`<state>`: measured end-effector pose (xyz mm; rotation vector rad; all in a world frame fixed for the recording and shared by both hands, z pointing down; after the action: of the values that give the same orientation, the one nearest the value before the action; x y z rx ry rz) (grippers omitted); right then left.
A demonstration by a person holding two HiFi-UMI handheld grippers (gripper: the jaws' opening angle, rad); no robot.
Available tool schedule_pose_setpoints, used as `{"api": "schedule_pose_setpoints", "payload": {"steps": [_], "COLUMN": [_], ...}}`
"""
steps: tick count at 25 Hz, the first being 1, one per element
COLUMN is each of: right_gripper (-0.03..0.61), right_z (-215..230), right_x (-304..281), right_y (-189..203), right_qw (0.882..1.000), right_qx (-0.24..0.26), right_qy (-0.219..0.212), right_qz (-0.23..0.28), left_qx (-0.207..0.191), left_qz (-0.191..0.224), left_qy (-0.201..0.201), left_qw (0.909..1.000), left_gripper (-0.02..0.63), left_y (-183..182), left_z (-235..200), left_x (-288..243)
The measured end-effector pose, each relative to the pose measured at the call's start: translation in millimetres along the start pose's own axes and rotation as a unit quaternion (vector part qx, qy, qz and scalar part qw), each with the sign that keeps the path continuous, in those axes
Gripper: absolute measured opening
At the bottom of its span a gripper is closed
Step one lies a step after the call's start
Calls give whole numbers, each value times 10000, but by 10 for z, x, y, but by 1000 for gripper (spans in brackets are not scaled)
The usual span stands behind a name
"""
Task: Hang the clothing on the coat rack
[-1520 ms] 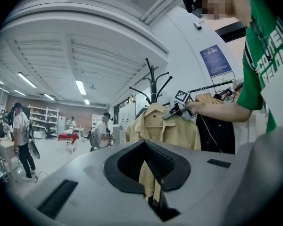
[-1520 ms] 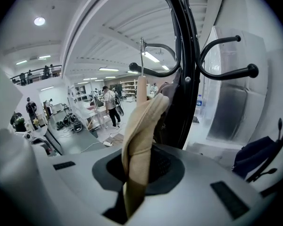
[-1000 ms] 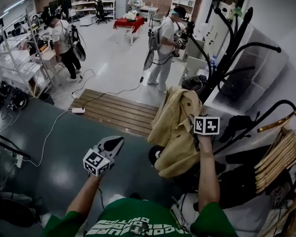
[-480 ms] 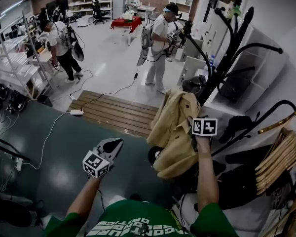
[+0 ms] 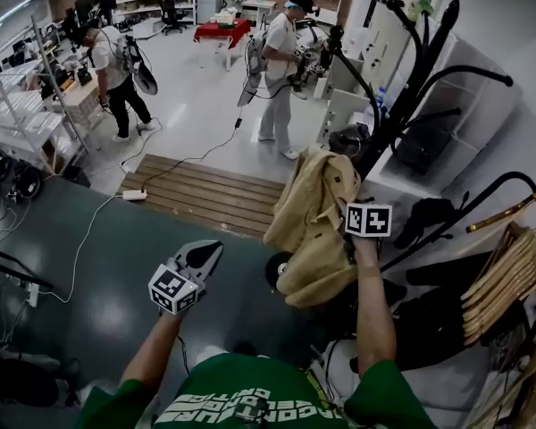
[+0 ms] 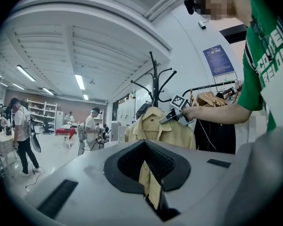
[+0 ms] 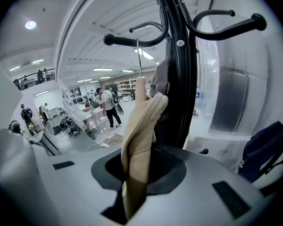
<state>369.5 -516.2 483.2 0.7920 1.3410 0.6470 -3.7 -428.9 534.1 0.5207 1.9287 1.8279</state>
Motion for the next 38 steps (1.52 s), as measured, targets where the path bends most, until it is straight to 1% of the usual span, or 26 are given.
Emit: {"api": "schedule_pose_setpoints", "payload": {"steps": [5, 11, 18, 20, 25, 28, 30, 34, 38], "right_gripper": [69, 101, 107, 107, 94, 92, 87, 61, 38], "right_z": [11, 3, -59, -82, -236, -318, -362, -409, -451], "right_x": [18, 188, 650, 828, 1216, 1411, 1515, 1651, 1723], "right_y": [0, 11, 93, 123, 164, 234, 310, 511, 695], "right_qw": [10000, 9995, 9962, 9933, 9777, 9713, 9693, 9689, 9720], "right_qx": [0, -54, -336, -516, -1091, -1244, -1273, -1278, -1186], "right_qy": [-47, -81, -208, -337, -1040, -1214, -1240, -1193, -1069], "right_qz": [70, 284, 776, 975, 1461, 1624, 1702, 1749, 1725], "left_qx": [16, -15, -96, -106, -156, -167, -177, -192, -180], "left_qz": [-26, -12, 62, 83, 108, 125, 146, 202, 268], "left_qy": [5, 37, 133, 206, 436, 578, 670, 861, 1118], "left_qw": [10000, 10000, 9998, 9997, 9989, 9981, 9975, 9959, 9932], "left_gripper": [3, 3, 3, 3, 3, 3, 3, 3, 3], "left_y": [14, -11, -93, -104, -154, -183, -197, -218, -255], "left_z": [23, 51, 116, 164, 297, 406, 478, 644, 836], "left_x": [-9, -3, -5, -39, -174, -253, -307, -430, -530]}}
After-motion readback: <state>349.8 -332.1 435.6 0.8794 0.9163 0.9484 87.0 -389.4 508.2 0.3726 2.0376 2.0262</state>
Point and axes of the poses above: the fingertips, and each gripper's own axes: x backward along the fingers, z to its right, y out of its underside, the point moved 5 cm from there along x, backward along the fingers, and after that the axes turned 1 degree about y, right-handed, at the moved point
